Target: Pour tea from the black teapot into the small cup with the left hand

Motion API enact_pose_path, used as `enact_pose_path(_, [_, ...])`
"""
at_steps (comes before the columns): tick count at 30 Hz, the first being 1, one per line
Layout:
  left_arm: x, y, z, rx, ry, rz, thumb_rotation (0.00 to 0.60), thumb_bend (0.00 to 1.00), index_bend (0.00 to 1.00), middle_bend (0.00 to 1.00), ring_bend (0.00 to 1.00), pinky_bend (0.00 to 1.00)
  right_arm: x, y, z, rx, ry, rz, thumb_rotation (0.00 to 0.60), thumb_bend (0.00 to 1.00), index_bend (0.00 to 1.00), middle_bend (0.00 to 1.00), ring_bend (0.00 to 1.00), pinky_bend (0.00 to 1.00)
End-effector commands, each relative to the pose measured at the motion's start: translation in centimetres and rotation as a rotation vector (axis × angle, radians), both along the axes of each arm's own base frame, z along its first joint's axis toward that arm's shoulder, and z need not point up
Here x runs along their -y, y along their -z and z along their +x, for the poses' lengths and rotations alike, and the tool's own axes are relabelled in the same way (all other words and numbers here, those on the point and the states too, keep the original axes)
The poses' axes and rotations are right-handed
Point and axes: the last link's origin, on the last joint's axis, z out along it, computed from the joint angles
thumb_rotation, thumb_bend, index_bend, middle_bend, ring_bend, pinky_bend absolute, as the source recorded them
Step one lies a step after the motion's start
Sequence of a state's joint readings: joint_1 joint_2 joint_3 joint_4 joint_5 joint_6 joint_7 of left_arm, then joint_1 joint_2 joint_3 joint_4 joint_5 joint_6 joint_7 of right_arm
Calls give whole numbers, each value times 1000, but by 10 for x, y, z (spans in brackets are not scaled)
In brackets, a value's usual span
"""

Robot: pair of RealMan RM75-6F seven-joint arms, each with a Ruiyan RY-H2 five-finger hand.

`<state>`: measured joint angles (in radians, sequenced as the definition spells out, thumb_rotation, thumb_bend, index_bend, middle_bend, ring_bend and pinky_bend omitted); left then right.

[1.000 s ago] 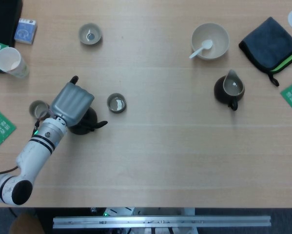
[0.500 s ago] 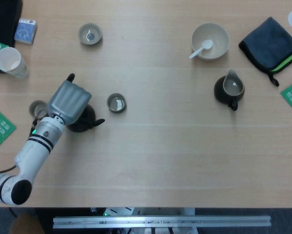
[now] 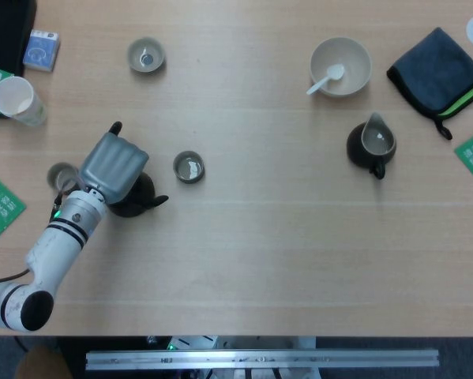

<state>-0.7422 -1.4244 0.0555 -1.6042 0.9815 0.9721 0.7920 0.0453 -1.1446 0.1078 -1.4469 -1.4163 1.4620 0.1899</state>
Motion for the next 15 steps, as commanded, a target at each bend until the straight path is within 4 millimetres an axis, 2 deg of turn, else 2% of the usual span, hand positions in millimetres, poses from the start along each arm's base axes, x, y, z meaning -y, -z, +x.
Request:
enact_pose_path(1, [1,1,0,0,3,-6,104,114,888,1000,800,182,0,0,0,1,0,1,600,7,176,198,127,142])
enact_pose_path(5, [3,3,1,-8,15,-12,123,113,888,1000,800,182,0,0,0,0,0,1,600,7,176,199,127,143])
enact_pose_path(7, [3,2,2,-24,23,-13,170,114,880,998,794,181,0,0,0,-1,1,0,600,7,176,199,127,143])
enact_pose_path(11, [3,2,2,-40,29,-12,211,121,868,988,783,180,0,0,-1,0,3,1,600,7,176,198,127,143])
enact_pose_path(15, [4,2,3,-55,29,-17,212,158,861,983,776,178,-1,1,-1,1,5,3,600,7,177,198,127,142])
